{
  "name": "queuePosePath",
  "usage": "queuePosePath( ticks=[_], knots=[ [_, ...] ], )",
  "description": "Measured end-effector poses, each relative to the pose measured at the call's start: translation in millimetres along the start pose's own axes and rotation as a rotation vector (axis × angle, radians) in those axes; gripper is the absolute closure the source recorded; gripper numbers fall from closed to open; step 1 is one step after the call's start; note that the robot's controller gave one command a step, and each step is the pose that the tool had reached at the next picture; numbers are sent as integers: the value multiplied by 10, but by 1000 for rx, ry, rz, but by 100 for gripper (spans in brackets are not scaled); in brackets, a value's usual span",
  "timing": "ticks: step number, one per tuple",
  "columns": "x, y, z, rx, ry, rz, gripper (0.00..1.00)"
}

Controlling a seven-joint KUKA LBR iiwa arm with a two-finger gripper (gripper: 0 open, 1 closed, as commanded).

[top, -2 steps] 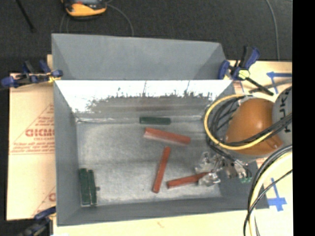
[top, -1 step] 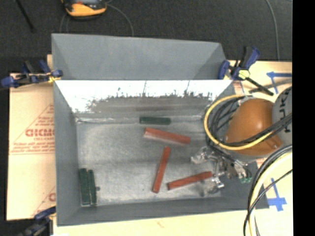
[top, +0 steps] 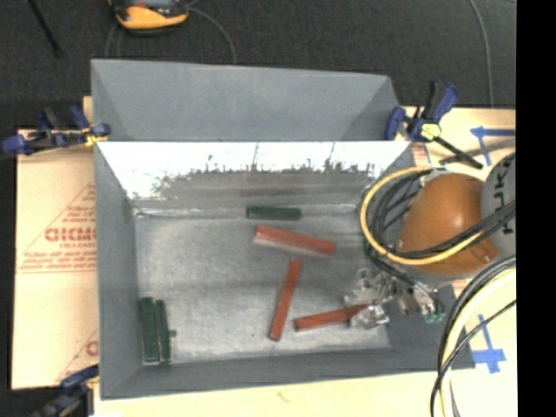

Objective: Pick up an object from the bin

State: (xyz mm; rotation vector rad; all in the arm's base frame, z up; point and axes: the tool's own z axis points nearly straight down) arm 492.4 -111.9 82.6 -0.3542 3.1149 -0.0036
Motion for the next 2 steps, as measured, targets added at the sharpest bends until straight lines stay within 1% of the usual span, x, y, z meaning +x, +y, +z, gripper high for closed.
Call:
queuePosePath(
  ticks=[1, 2],
  knots=[
    [0, 0, 0, 0, 0, 0, 100],
    [-211, -229, -2075, -3, 5, -179, 100]
  ],
)
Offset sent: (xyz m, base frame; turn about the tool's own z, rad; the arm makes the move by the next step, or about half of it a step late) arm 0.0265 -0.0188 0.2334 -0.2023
